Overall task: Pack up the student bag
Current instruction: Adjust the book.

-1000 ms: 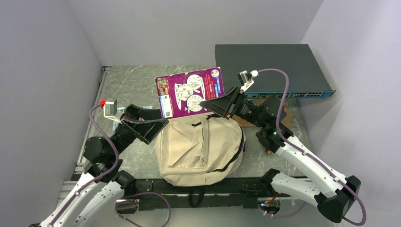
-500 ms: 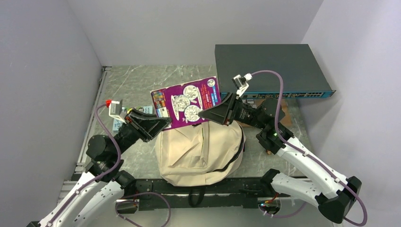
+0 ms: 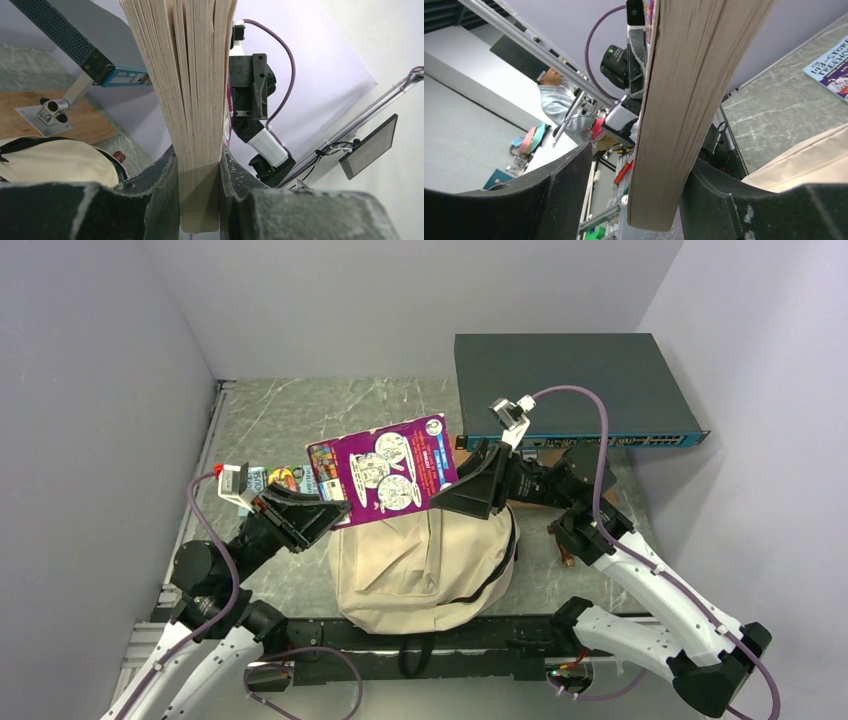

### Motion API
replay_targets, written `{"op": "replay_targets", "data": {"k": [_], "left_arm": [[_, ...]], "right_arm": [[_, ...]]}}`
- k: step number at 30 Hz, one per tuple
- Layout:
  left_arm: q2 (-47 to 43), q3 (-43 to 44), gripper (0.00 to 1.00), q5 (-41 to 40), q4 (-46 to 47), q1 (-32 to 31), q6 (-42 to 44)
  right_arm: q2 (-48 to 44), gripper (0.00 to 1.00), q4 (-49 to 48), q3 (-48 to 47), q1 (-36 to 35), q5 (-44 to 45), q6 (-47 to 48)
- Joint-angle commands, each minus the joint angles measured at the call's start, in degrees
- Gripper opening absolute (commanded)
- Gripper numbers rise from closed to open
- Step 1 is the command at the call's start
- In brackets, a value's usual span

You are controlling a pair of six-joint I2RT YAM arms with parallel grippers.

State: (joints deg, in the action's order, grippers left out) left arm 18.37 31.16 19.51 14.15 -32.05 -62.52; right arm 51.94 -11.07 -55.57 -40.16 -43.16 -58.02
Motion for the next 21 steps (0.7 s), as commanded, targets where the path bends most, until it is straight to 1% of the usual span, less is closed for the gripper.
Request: {"op": "replay_targets", "data": {"k": [1,2,4,5,7,9,12,14,18,20,21], "left_arm": [[3.88,4.48,0.0,7.28,0.96,1.19,0.86],[4.66,5.42,0.0,9.03,0.89,1.27,1.21],[5.83,7.22,0.0,11.83,-0.62,1.46,2.69],[6.26,8.12,0.0,13.03,-1.6,1.47,3.6],[6.45,9.52,0.0,14.22,-4.16,1.51,5.2],[6.19,10.32,0.0,14.3,-6.25,1.64,6.23],[5.82,10.93,0.0,13.76,-8.77,1.73,7.13],[5.85,10.15,0.0,13.99,-7.51,1.73,6.26],[7.19,7.71,0.0,14.13,-3.12,1.75,2.48],[9.22,7.13,0.0,15.22,-0.52,1.73,1.17],[10.69,6.43,0.0,16.21,1.74,1.67,0.01]], "right_arm": [[-0.49,0.58,-14.03,-0.67,0.08,-6.02,-5.12],[-0.28,0.54,-15.59,-0.32,0.08,-6.52,-6.2],[-0.09,0.43,-14.92,-0.5,0.07,-7.09,-6.3],[-0.28,0.42,-13.45,-0.8,0.08,-6.93,-5.35],[-0.93,0.42,-10.57,-1.25,0.08,-6.25,-3.6],[-1.58,0.46,-7.99,-1.65,0.08,-5.8,-1.86],[-2.42,0.48,-3.18,-2.34,0.08,-4.38,1.11],[-2.68,0.48,-3.36,-1.84,0.08,-4.43,1.16],[-3.3,0.4,-3.13,-0.36,-0.07,-4.15,2.26],[-3.96,0.37,-0.17,0.06,-0.1,-3.28,4.87],[-4.44,0.34,2.0,0.04,-0.09,-2.13,6.58]]}}
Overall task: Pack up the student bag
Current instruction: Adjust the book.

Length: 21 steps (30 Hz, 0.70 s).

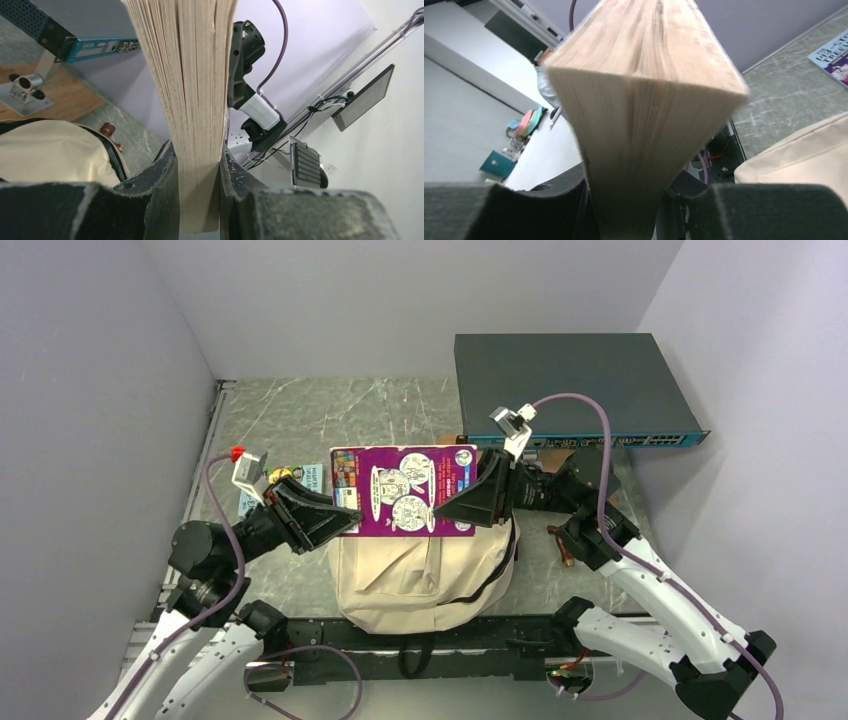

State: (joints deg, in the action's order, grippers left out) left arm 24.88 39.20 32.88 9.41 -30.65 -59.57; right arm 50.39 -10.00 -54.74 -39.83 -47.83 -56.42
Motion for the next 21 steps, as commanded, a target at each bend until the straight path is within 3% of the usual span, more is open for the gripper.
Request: {"op": "replay_targets", "data": {"k": [1,4,6,8,9,11,14,16,18,21], "left_arm": [[5.68,-2.7,0.0,3.92,10.02,0.14,-4.73],[8.86,-5.67,0.02,5.74,17.41,-0.95,-6.56],[8.87,-3.55,0.34,2.79,5.54,-1.49,-0.28],[8.21,1.4,0.84,-8.32,-16.5,-3.08,8.72],[8.42,3.56,0.97,-17.97,-28.26,-4.15,11.16],[9.38,4.67,1.0,-26.01,-36.34,-5.04,14.09],[12.0,2.13,0.91,-29.3,-36.29,-9.08,14.98],[13.89,0.24,0.88,-33.71,-32.99,-15.76,13.57],[16.21,-1.15,0.88,-43.02,-28.65,-24.27,13.03],[24.75,-0.02,0.92,-51.28,-23.49,-33.52,13.12]], "right_arm": [[-3.27,0.26,3.42,-0.93,-0.42,3.84,7.36],[-3.84,0.0,11.51,-2.53,-0.42,7.73,13.35],[-4.51,0.0,21.65,-5.94,-0.42,13.41,19.53],[-6.08,0.0,30.13,-8.51,-0.42,19.19,24.73],[-7.15,0.0,34.84,-9.66,-0.36,22.14,27.04],[-9.66,0.0,40.23,-10.75,-0.35,26.64,31.12],[-13.71,0.0,46.84,-12.8,-0.4,33.02,35.04],[-16.9,0.0,48.93,-13.98,-0.36,37.72,36.5],[-20.74,0.0,49.85,-14.82,-0.36,42.88,37.3],[-25.1,0.0,50.0,-15.5,-0.42,51.12,37.91]]}}
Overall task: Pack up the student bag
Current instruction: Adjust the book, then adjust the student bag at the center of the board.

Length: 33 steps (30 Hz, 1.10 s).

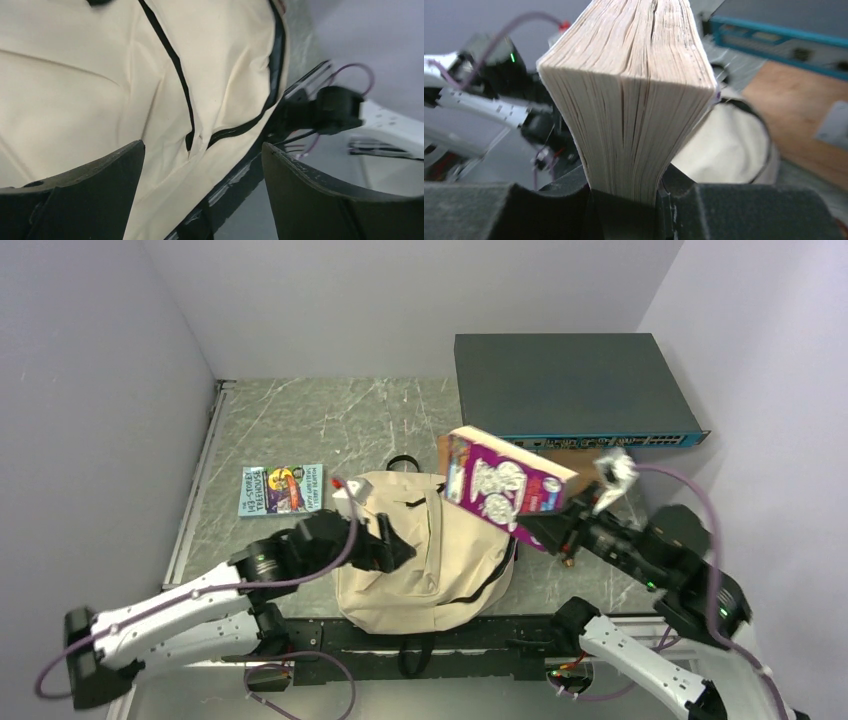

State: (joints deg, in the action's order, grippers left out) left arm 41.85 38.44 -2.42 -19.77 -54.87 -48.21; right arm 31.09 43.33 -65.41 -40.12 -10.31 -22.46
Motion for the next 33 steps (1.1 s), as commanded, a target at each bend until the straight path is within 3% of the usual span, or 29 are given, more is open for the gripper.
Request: {"op": "replay_targets", "data": {"k": [1,5,9,12,16,18,19,23,27,33], "left_arm": [[11.39,1.78,0.92,-17.24,6.62,-10.42,2.13],[25.26,8.5,0.88,-20.48,4.74,-10.78,2.17],[33.15,9.13,0.82,-23.54,9.74,-10.08,2.97],[39.14,13.8,0.8,-26.42,4.58,-9.49,2.35],[45.74,15.14,0.5,-26.74,-5.45,-4.17,-3.18],[45.25,10.86,0.32,-23.43,-4.43,1.79,-3.36],[44.22,8.57,0.29,-21.21,-3.06,3.54,-2.05],[36.98,2.6,0.18,-22.31,-4.47,12.14,1.09],[29.84,-0.02,0.12,-20.72,-4.62,19.26,10.44],[24.93,0.54,0.01,-18.6,-7.82,22.92,23.0]], "right_arm": [[-6.98,0.0,-3.99,-4.78,-0.14,15.17,3.99],[-9.06,0.0,-5.49,-5.39,-0.14,16.09,4.77],[-8.02,0.0,-3.66,-6.54,-0.14,15.83,5.38],[-7.88,0.0,-3.43,-6.71,-0.14,14.67,4.88],[-8.51,0.0,-3.55,-5.55,-0.14,15.35,5.31],[-8.83,0.0,-4.0,-4.8,-0.14,15.65,4.96],[-8.77,0.0,-4.23,-4.69,-0.14,15.43,4.82],[-7.98,0.0,-5.07,-3.76,-0.14,14.4,5.34],[-6.81,0.0,-5.93,-2.28,-0.14,12.25,5.37],[-6.25,0.0,-5.58,-0.34,-0.14,9.15,5.66]]}}
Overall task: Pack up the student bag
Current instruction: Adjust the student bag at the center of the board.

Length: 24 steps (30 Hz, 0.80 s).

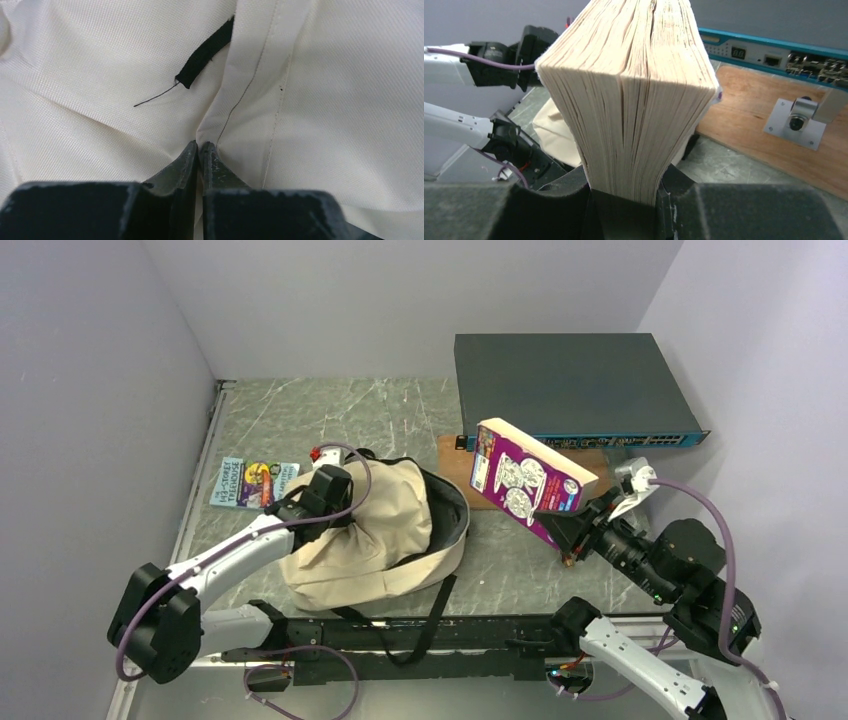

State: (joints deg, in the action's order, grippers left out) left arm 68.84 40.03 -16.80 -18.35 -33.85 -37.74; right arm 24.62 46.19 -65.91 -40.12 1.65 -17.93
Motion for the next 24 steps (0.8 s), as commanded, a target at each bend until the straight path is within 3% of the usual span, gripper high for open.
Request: {"op": "replay_targets", "data": {"k": [1,4,9,13,18,24], "left_arm": [[-2.92,-0.87,0.01,-3.97,-10.06,1.92,13.43],[-6.3,-0.56,0.11,-0.93,-11.73,1.94,15.06],[-12.28,1.36,0.56,13.62,-8.27,1.88,14.08],[-13.6,4.85,0.76,15.81,-1.99,-3.23,8.13],[-5.47,11.1,0.8,-6.19,5.8,-19.81,1.52],[9.66,17.48,0.6,-9.56,9.13,-22.77,-0.84]], "right_arm": [[0.09,0.0,-7.98,0.39,-0.14,-3.06,1.0],[-0.06,0.0,-5.38,0.52,-0.14,-4.08,0.74],[-1.42,0.0,-1.68,2.22,-0.13,-4.36,0.53],[-2.97,0.0,-1.24,1.95,-0.14,-3.32,-0.55],[-3.8,0.0,-2.0,2.52,-0.14,-2.76,-0.69],[-3.95,0.0,-1.9,1.36,-0.09,-3.43,-0.85]]}}
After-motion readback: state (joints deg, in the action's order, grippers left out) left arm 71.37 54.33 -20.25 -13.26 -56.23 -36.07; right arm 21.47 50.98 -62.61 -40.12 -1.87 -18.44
